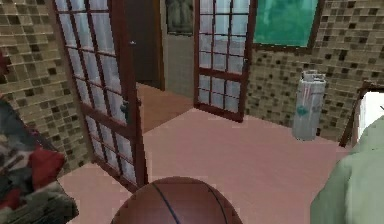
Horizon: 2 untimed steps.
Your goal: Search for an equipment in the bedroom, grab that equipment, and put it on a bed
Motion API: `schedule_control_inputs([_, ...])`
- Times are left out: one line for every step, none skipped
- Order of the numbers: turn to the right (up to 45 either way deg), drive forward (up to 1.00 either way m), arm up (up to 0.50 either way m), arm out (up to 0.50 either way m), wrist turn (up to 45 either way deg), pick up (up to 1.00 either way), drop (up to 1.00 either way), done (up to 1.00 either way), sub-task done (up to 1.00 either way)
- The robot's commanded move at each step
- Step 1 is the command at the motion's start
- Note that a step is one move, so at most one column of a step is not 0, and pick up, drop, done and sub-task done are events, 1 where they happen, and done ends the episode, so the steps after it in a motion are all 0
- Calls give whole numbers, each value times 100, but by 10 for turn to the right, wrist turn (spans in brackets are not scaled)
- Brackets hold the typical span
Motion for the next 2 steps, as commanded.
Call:
schedule_control_inputs([0,10,0,0,0,0,0,0,0])
schedule_control_inputs([90,0,0,0,0,0,0,0,0])
